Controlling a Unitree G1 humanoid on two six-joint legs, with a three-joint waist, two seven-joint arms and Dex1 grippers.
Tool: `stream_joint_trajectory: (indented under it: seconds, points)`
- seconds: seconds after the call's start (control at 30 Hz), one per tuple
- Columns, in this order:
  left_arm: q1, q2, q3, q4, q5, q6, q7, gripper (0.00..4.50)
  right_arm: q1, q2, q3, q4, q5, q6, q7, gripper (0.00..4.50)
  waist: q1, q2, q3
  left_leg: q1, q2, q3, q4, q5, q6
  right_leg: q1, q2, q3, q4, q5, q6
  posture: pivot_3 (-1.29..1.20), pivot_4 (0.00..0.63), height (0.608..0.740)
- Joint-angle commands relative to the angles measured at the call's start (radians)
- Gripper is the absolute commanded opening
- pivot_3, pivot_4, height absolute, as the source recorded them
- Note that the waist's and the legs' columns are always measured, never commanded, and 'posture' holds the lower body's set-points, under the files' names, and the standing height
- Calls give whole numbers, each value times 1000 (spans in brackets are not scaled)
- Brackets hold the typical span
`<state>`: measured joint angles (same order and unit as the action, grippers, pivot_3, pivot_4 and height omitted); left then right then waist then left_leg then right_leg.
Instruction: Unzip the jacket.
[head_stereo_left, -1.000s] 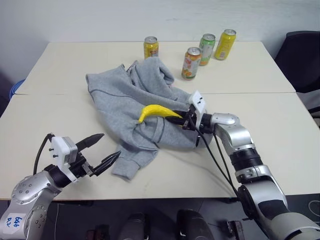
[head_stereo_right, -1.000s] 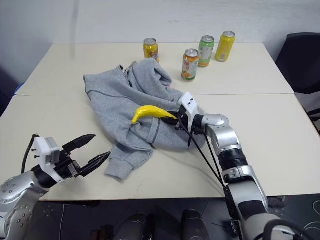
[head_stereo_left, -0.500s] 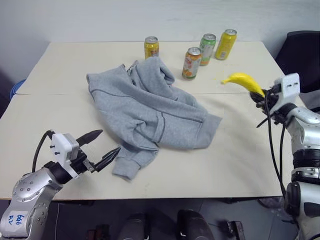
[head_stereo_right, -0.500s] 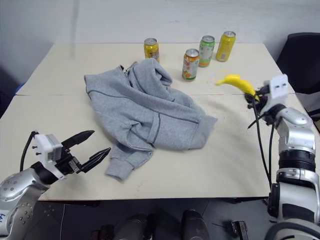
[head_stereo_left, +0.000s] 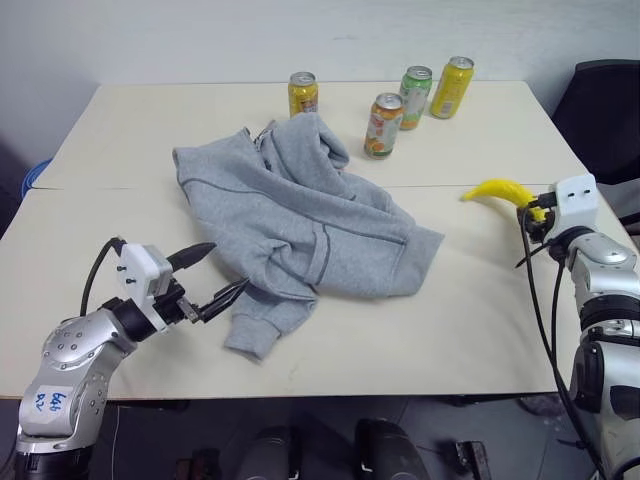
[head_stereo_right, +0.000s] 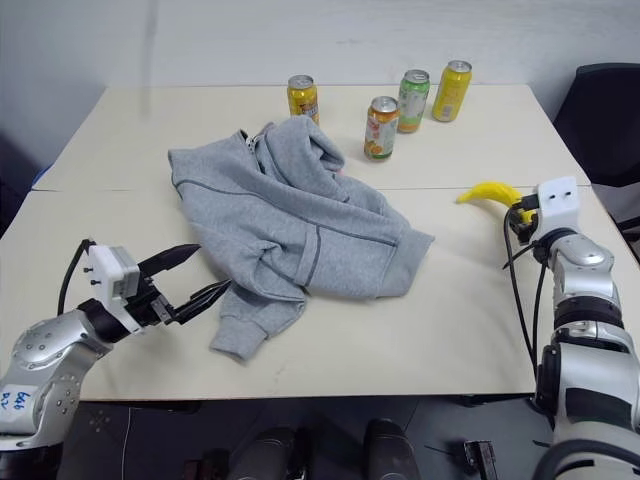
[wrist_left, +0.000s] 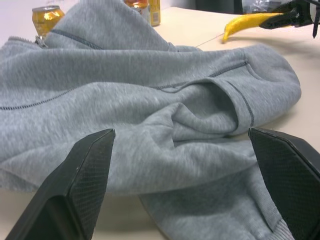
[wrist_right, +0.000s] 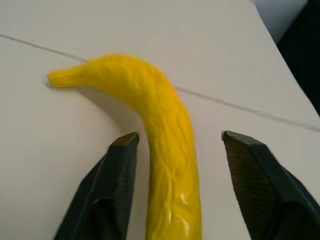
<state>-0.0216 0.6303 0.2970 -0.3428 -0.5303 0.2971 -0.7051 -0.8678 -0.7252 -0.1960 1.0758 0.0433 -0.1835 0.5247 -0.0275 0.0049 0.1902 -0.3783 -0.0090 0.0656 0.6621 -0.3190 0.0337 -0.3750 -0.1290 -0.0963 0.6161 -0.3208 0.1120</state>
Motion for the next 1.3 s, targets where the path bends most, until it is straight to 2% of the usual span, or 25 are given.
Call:
stream_joint_trajectory:
  seconds: [0.03,0.07,0.2,0.3,0.37,0.47,0.63,0.77,0.9,1.03,1.1,1.17,1.23,1.27,1.3]
  points:
    - [-3,43,52,32,33,-31,-11,4500,47,2,-29,-234,128,-105,225,4058,-1,0,0,0,0,0,0,0,0,0,0,-2,0,0,0,0,150,740]
    - [-3,59,61,57,60,-49,-9,4500,78,13,-20,-327,176,-81,304,4401,-1,0,0,0,0,0,0,0,0,0,0,-3,0,0,0,0,150,740]
    - [-27,113,49,177,190,-148,4,4500,255,27,88,-801,364,199,529,4461,2,0,0,0,3,-1,0,0,-1,0,1,-6,0,0,0,0,150,740]
    - [-92,140,-14,298,309,-261,10,4500,366,34,193,-1071,410,353,562,4461,12,0,0,0,3,-2,0,-1,-1,0,-2,-6,1,0,0,0,150,740]
    - [-139,147,-65,371,371,-331,1,4500,412,46,239,-1173,411,420,546,4461,24,0,0,0,2,-2,1,-1,-1,0,-2,-8,1,0,0,0,150,740]
    - [-256,131,-146,519,462,-455,14,4500,446,90,296,-1207,338,449,466,4461,38,0,0,0,1,-2,2,-2,-1,0,-4,-8,2,0,0,0,150,740]
    - [-530,85,-306,892,666,-645,111,4500,492,212,359,-1166,156,395,256,4461,52,-2,-1,0,0,-1,3,-2,-1,-1,-3,-14,3,0,0,0,150,740]
    - [-676,46,-373,1112,739,-728,158,4500,508,252,401,-1129,66,338,206,4461,47,-3,-1,-2,-2,2,2,-1,1,-5,-1,-21,5,0,0,0,150,740]
    - [-766,13,-431,1274,797,-780,191,3636,512,289,402,-1091,32,306,160,3584,43,-3,-1,-2,-4,2,3,0,3,-4,-3,-23,6,0,0,0,150,740]
    - [-777,-13,-417,1322,747,-797,139,2405,542,275,372,-1095,31,268,161,2240,45,-4,-2,0,-4,1,5,1,3,-2,-3,-23,9,0,0,0,150,740]
    - [-740,-24,-398,1291,684,-785,54,1720,556,262,333,-1102,64,243,177,1502,45,-4,-2,0,-4,1,5,1,3,-1,-4,-23,9,0,0,0,150,740]
    - [-655,-36,-378,1168,566,-749,-100,1117,575,241,289,-1123,133,215,236,870,42,-4,-2,0,-4,1,5,1,3,-1,-4,-23,9,0,0,0,150,740]
    - [-531,-23,-370,961,457,-651,-209,511,609,199,247,-1158,222,194,341,209,39,-3,-2,0,-4,1,4,0,3,-1,-4,-23,8,0,0,0,150,740]
    - [-460,-9,-367,838,400,-600,-254,152,630,173,225,-1174,266,192,393,0,38,-3,-2,0,-4,-1,4,0,4,-1,-4,-23,8,0,0,0,150,740]
    - [-399,4,-363,733,354,-555,-286,36,647,151,206,-1185,300,195,432,0,31,-3,-1,0,-4,-1,4,-1,4,-1,-5,-23,8,0,0,0,150,740]
